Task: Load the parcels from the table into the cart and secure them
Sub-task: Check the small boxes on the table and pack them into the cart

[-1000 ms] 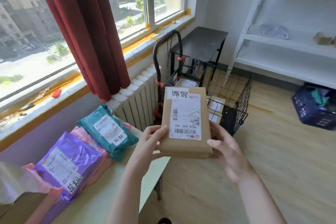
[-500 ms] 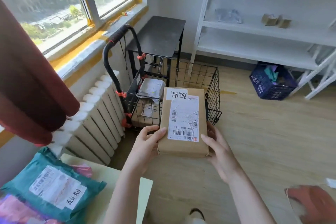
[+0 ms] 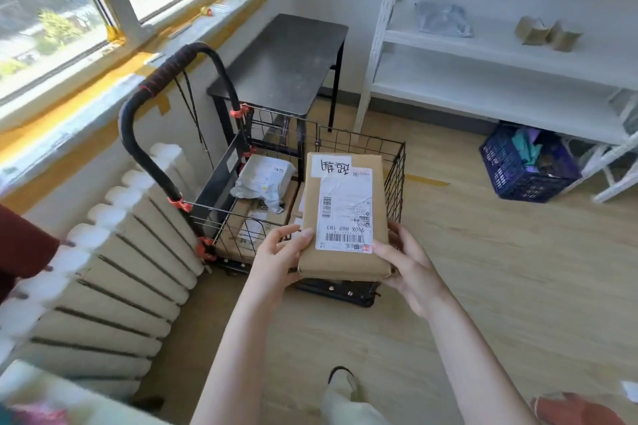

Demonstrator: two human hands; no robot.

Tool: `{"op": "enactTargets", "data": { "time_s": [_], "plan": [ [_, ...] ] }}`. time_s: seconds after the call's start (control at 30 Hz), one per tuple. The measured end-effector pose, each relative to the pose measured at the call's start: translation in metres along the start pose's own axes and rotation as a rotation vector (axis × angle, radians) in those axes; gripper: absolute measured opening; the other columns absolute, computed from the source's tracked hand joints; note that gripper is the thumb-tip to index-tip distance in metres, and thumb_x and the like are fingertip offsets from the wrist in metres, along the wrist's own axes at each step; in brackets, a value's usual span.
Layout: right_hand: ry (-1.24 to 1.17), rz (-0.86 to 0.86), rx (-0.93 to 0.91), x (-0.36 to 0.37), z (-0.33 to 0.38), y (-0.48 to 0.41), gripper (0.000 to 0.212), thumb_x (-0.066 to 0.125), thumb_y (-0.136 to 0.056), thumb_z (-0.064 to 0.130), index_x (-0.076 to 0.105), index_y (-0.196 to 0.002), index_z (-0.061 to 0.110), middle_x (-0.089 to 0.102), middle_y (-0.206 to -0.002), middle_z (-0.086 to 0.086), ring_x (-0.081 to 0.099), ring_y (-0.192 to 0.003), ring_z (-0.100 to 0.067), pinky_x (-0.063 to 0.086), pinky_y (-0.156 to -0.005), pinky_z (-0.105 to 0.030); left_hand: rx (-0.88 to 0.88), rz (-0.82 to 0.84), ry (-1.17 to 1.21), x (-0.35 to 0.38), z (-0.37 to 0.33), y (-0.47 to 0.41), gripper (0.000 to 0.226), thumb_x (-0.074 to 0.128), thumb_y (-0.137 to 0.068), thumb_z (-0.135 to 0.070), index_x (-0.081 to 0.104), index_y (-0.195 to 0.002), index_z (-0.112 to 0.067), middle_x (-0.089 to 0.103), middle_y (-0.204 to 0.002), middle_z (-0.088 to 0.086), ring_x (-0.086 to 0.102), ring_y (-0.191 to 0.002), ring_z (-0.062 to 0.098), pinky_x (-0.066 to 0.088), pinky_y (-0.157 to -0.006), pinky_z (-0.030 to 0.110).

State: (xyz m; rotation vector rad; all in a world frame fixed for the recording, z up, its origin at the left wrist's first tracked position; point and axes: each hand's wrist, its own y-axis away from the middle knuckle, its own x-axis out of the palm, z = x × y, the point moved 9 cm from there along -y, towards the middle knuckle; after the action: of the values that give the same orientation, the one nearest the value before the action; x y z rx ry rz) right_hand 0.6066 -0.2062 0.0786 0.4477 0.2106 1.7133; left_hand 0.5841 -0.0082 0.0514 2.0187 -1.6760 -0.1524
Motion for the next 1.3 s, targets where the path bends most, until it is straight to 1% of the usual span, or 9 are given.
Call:
{"op": "enactTargets", "data": {
  "time_s": [0.1, 0.2, 0.4, 0.53, 0.63, 0.77, 0.9, 1.1, 1.3],
  "plan": [
    [0.001, 0.038, 0.036, -0.016, 0.013, -0.039, 0.067, 0.082, -0.065, 0.026, 0.053, -0.125, 0.033, 0.067, -0.118, 0.006, 0.065, -0.100, -0.013, 0.053, -0.080, -0.040, -0.013, -0.045, 0.035, 0.018, -0.001, -0.032, 0.056, 0.076, -0.076, -0.035, 0.055, -0.123, -0.015, 0.069, -0.102, 0.005, 0.066, -0.086, 0.020, 0.054, -0.083, 0.045],
    [-0.021, 0.024, 0.068, -0.026, 0.015, -0.067, 0.053, 0.071, -0.073, 0.026, 0.053, -0.121, 0.037, 0.067, -0.113, 0.005, 0.063, -0.095, -0.013, 0.050, -0.073, -0.033, -0.042, -0.072, 0.036, 0.028, -0.001, -0.057, 0.081, 0.078, -0.054, -0.050, 0.054, -0.123, -0.017, 0.067, -0.112, 0.010, 0.068, -0.085, 0.020, 0.055, -0.082, 0.045],
    [-0.122, -0.091, 0.119, -0.044, -0.003, -0.131, 0.046, 0.062, -0.089, 0.009, 0.049, -0.132, 0.016, 0.064, -0.109, -0.002, 0.063, -0.091, -0.012, 0.053, -0.075, -0.025, -0.021, -0.111, -0.087, 0.039, -0.013, -0.128, 0.073, 0.074, -0.062, -0.054, 0.061, -0.124, -0.017, 0.072, -0.107, 0.000, 0.068, -0.097, 0.015, 0.055, -0.088, 0.042],
    [-0.113, -0.132, 0.132, -0.049, -0.007, -0.180, 0.044, 0.061, -0.090, 0.005, 0.050, -0.132, 0.012, 0.066, -0.114, -0.004, 0.065, -0.095, -0.014, 0.055, -0.085, -0.031, -0.011, -0.004, -0.202, 0.048, -0.016, -0.191, 0.022, 0.067, -0.085, -0.043, 0.071, -0.101, -0.029, 0.074, -0.092, -0.013, 0.067, -0.089, 0.002, 0.053, -0.087, 0.032],
    [0.013, -0.209, 0.114, -0.062, -0.010, -0.219, 0.044, 0.068, -0.087, 0.009, 0.054, -0.127, 0.019, 0.066, -0.122, -0.002, 0.063, -0.109, -0.015, 0.048, -0.100, -0.037, -0.025, 0.066, -0.296, 0.050, -0.013, -0.240, 0.018, 0.059, -0.093, -0.037, 0.072, -0.098, -0.025, 0.073, -0.085, -0.014, 0.066, -0.084, 0.000, 0.053, -0.084, 0.033],
    [0.241, -0.344, 0.126, -0.080, -0.023, -0.262, 0.056, 0.071, -0.085, 0.013, 0.051, -0.136, 0.023, 0.064, -0.126, 0.003, 0.058, -0.115, -0.013, 0.045, -0.104, -0.037, -0.062, 0.131, -0.432, 0.052, 0.001, -0.302, 0.035, 0.063, -0.092, -0.028, 0.067, -0.116, -0.002, 0.072, -0.103, 0.007, 0.068, -0.101, 0.023, 0.058, -0.085, 0.043],
    [0.406, -0.445, 0.190, -0.089, -0.050, -0.295, 0.059, 0.064, -0.089, 0.010, 0.043, -0.144, 0.019, 0.055, -0.132, 0.003, 0.051, -0.117, -0.011, 0.040, -0.098, -0.026, -0.076, 0.211, -0.604, 0.061, 0.025, -0.353, 0.031, 0.058, -0.095, -0.023, 0.066, -0.121, -0.007, 0.071, -0.108, 0.003, 0.067, -0.099, 0.018, 0.057, -0.086, 0.040],
    [0.637, -0.675, 0.272, -0.116, -0.110, -0.346, 0.059, 0.058, -0.092, 0.010, 0.037, -0.147, 0.014, 0.053, -0.137, -0.006, 0.055, -0.121, -0.022, 0.049, -0.100, -0.036, -0.142, 0.221, -0.725, 0.078, 0.093, -0.422, 0.028, 0.056, -0.095, -0.010, 0.063, -0.122, -0.006, 0.067, -0.115, 0.006, 0.063, -0.105, 0.021, 0.054, -0.090, 0.035],
    [0.779, -0.734, 0.274, -0.153, -0.157, -0.397, 0.058, 0.053, -0.093, 0.003, 0.032, -0.147, 0.005, 0.042, -0.143, -0.012, 0.045, -0.129, -0.028, 0.042, -0.103, -0.035, -0.210, 0.115, -0.738, 0.084, 0.170, -0.482, 0.025, 0.058, -0.093, -0.010, 0.066, -0.116, -0.011, 0.067, -0.109, -0.002, 0.064, -0.088, 0.017, 0.050, -0.058, 0.018]
  ]
}}
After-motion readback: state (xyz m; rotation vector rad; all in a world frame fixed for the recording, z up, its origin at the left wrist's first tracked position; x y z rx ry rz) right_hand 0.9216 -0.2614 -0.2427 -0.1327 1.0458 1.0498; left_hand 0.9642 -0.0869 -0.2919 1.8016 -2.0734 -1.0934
